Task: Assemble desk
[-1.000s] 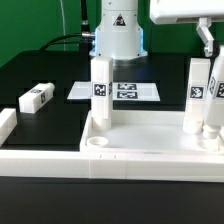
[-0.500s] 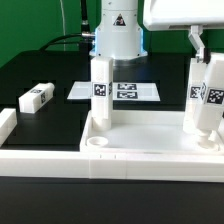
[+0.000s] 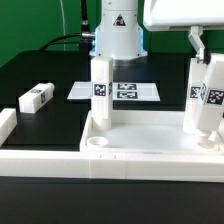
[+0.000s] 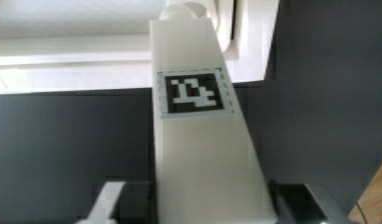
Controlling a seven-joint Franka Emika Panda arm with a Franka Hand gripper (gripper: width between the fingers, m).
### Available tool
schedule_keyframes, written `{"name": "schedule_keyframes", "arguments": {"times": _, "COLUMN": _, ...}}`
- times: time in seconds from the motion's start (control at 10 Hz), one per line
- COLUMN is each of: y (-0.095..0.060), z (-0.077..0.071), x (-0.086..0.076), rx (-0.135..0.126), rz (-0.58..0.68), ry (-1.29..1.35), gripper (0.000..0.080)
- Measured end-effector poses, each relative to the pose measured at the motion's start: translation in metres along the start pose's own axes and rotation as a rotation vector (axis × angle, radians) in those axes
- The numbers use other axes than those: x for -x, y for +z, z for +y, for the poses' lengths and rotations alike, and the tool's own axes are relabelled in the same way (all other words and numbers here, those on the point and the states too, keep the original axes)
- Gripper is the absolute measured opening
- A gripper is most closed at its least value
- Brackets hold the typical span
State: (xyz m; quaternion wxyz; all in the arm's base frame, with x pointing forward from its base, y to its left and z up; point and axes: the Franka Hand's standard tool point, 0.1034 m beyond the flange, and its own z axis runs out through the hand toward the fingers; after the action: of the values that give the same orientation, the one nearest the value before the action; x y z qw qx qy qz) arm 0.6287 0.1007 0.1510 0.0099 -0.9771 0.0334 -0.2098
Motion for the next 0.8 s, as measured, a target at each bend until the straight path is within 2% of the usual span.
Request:
{"name": "schedule_keyframes", "arguments": {"times": 0.3, "y": -0.0009, "z": -0.0048, "x": -0.0025, "rx": -0.005, "rz": 0.004, "ry": -0.004, "gripper": 0.0295}}
{"name": "schedule_keyframes", "arguments": {"times": 0.8, "y": 0.0009, "z": -0.0037, "x": -0.0014, "rx": -0.003, "rz": 0.001, "ry": -0.004, "gripper": 0.0295}}
